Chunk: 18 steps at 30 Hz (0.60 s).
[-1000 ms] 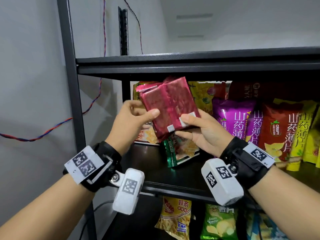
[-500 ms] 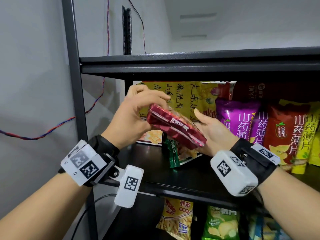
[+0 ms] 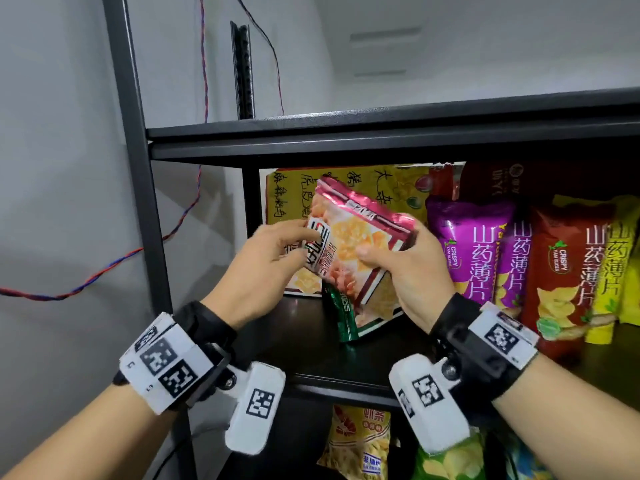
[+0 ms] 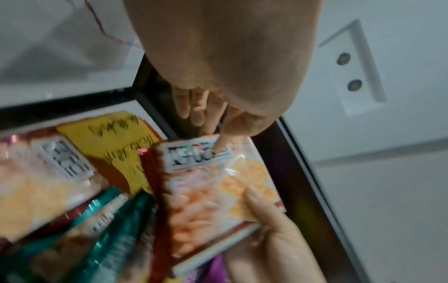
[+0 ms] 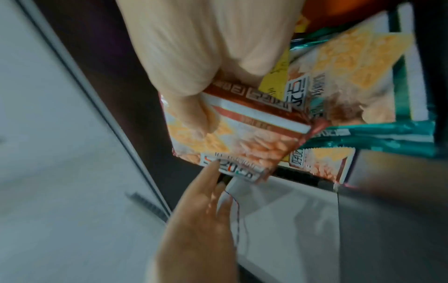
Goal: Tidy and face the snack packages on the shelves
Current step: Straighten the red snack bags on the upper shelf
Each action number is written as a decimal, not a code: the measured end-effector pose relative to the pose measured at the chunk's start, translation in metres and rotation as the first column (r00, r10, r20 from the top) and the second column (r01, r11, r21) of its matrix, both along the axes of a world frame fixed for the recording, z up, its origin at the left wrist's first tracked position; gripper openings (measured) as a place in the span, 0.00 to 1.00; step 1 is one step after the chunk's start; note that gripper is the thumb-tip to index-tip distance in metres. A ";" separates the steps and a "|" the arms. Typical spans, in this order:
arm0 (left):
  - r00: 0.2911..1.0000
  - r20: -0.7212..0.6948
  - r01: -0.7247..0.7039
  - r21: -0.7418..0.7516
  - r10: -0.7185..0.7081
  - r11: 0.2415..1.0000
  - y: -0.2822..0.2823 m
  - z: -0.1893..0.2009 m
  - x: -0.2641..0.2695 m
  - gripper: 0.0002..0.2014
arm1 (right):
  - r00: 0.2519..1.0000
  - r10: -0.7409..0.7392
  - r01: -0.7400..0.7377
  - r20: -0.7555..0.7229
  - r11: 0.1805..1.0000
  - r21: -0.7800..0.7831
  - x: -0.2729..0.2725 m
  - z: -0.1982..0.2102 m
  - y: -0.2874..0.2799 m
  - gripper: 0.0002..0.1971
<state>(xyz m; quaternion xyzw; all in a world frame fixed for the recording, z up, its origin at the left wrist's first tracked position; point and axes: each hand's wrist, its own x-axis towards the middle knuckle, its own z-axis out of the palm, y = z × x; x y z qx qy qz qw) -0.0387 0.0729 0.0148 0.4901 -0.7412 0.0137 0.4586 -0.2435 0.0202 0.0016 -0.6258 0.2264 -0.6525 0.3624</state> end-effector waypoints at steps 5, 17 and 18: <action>0.653 -0.685 0.589 0.191 -0.323 0.785 0.006 0.008 -0.020 0.24 | 0.948 -0.137 0.023 -0.286 0.930 -0.367 0.008 -0.006 0.015 0.27; 0.417 -0.810 0.587 -0.106 -0.412 0.803 -0.016 -0.013 0.006 0.33 | 0.894 -0.199 0.137 -0.402 0.974 -0.178 -0.011 -0.001 0.003 0.41; 0.416 -0.793 0.595 -0.132 -0.444 0.793 -0.018 -0.014 0.008 0.33 | 0.914 -0.113 0.088 -0.390 0.993 -0.080 -0.012 0.000 -0.001 0.40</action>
